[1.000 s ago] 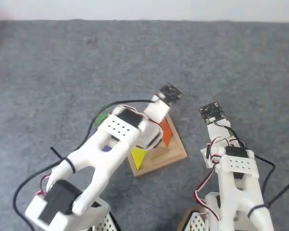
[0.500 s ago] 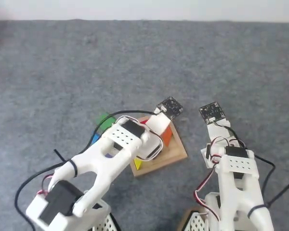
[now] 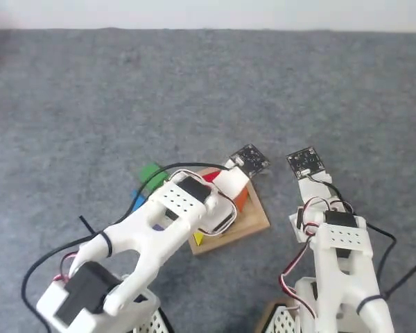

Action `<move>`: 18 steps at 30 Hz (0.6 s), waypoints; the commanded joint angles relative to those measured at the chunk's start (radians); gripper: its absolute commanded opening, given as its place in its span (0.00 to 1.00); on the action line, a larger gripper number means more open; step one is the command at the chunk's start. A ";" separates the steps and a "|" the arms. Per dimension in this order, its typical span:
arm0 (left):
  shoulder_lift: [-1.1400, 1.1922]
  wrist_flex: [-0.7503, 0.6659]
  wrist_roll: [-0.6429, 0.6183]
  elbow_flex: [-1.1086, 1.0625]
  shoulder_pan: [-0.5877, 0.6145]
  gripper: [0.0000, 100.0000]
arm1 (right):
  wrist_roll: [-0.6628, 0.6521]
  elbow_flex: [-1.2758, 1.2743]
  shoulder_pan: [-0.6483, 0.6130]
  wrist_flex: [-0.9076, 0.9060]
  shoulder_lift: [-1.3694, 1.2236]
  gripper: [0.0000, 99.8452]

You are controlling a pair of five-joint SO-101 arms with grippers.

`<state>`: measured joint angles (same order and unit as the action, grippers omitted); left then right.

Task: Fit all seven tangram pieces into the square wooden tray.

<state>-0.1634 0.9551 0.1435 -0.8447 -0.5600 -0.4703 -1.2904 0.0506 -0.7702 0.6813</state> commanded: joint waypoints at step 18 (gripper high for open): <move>-0.132 -0.005 0.043 0.016 -0.018 0.11 | -0.003 0.003 -0.005 0.018 0.019 0.25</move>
<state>-0.2555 0.9628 0.1757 -0.8462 -0.5738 -0.4703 -1.2904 0.0522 -0.7702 0.6813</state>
